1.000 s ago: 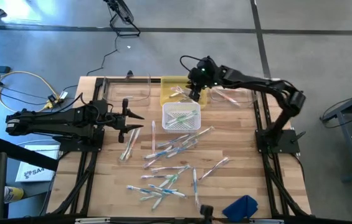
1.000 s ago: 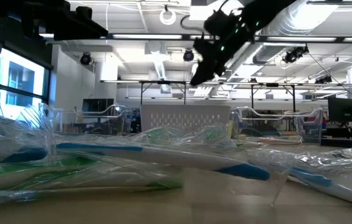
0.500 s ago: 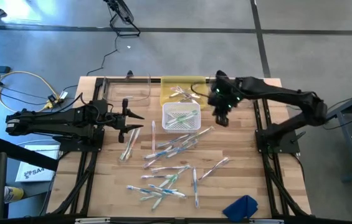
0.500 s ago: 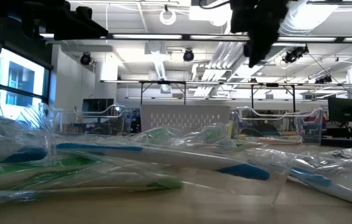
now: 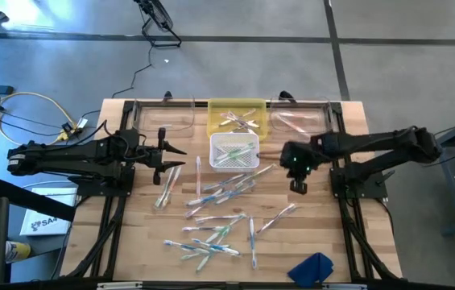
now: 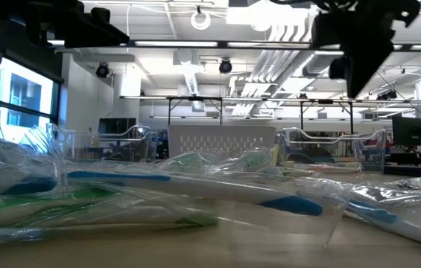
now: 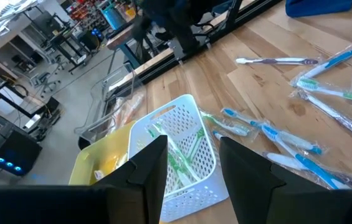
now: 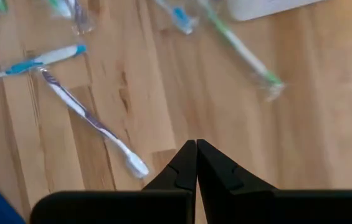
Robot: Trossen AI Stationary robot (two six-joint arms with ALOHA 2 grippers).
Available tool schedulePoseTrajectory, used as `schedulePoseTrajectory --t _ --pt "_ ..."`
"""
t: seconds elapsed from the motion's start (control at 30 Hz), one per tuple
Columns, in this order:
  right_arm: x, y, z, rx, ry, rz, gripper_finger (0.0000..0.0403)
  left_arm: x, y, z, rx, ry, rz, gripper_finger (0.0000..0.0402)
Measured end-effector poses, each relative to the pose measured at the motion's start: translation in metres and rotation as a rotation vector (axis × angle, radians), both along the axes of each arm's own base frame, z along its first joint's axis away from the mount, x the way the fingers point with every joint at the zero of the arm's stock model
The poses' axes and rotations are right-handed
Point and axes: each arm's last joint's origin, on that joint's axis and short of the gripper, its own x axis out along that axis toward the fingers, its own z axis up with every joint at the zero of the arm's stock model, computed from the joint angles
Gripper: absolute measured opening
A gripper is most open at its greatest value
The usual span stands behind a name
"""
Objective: Pick & Place Toothbrushes
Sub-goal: Put the purple toothbrush into the yellow bin
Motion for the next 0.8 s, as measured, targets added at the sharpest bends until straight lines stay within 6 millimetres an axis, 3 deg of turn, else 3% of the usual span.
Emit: schedulePoseTrajectory --t 0.27,0.67,0.8 --pt "-0.002 0.024 -0.036 0.031 -0.015 0.043 0.0004 0.000 0.000 0.000 -0.001 0.000 0.000 0.0141" --pt "0.000 0.050 -0.040 0.037 -0.090 0.068 0.0003 0.000 0.000 0.000 -0.018 -0.001 0.004 0.0141" --pt "-0.001 0.054 -0.040 0.045 -0.094 0.052 0.0025 0.000 0.000 0.000 -0.018 -0.001 0.004 0.0141"
